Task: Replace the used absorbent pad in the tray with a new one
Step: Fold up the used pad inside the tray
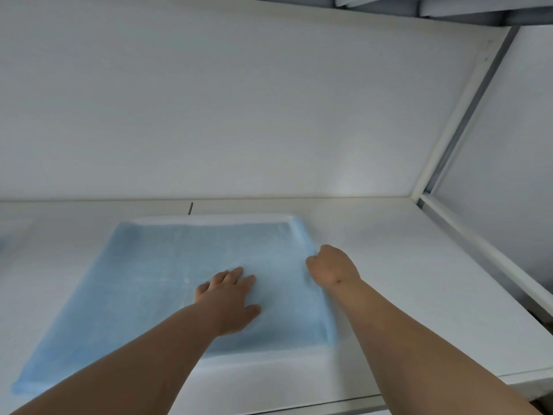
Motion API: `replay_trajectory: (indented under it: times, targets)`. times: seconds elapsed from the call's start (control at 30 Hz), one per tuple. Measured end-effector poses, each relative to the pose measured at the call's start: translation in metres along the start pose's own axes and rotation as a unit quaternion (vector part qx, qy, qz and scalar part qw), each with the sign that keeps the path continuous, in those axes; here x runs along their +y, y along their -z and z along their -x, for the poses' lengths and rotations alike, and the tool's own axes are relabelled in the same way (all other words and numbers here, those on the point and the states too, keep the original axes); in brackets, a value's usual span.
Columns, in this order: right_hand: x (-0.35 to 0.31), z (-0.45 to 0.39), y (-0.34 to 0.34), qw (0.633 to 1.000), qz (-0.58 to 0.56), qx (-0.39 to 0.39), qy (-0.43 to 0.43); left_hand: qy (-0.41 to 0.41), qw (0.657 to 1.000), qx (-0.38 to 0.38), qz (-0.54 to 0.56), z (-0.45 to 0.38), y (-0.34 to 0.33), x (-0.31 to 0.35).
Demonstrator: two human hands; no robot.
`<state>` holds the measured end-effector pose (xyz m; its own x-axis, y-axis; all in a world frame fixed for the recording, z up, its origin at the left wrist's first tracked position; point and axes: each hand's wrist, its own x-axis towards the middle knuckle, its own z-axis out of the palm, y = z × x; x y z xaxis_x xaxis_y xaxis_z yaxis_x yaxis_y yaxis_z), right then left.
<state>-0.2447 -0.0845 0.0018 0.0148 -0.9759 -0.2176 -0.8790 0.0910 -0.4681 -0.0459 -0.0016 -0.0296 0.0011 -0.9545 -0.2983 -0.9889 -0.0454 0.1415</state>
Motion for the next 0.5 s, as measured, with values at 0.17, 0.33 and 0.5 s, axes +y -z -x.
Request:
replay_trajectory:
  times: [0.17, 0.33, 0.5]
  targets:
    - [-0.023, 0.0, 0.0, 0.997, -0.059, 0.036, 0.022, -0.004, 1.0, 0.0, 0.006, 0.001, 0.001, -0.001]
    - [-0.037, -0.003, -0.005, 0.962, -0.261, -0.041, -0.062, -0.012, 1.0, 0.0, 0.023, 0.001, 0.0, -0.006]
    - [-0.03, -0.006, -0.012, 0.902, -0.401, -0.109, -0.12, -0.011, 0.998, 0.02, 0.051, 0.005, 0.0, -0.014]
